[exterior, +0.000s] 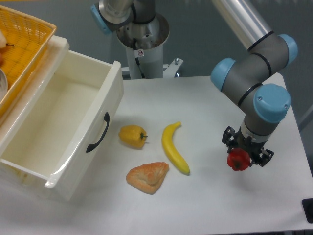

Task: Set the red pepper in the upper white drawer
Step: 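Hold the red pepper in the gripper and begin lifting it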

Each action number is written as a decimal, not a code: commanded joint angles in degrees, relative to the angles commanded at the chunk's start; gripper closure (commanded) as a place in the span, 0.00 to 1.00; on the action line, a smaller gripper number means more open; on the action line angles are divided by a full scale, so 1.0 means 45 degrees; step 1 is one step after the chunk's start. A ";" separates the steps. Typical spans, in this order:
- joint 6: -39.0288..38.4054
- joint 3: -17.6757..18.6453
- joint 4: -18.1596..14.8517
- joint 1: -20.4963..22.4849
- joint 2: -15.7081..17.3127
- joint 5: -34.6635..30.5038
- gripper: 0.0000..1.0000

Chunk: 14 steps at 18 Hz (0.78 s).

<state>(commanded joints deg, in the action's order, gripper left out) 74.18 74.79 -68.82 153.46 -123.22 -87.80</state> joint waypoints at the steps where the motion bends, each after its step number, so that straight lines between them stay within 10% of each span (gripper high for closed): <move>1: 0.0000 0.0000 0.0000 0.0000 0.0000 0.0000 0.83; 14: -0.2030 0.0292 -0.0467 -0.0429 0.1599 0.0683 0.86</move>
<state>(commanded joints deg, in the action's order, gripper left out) 65.05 76.11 -70.92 151.53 -116.03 -84.73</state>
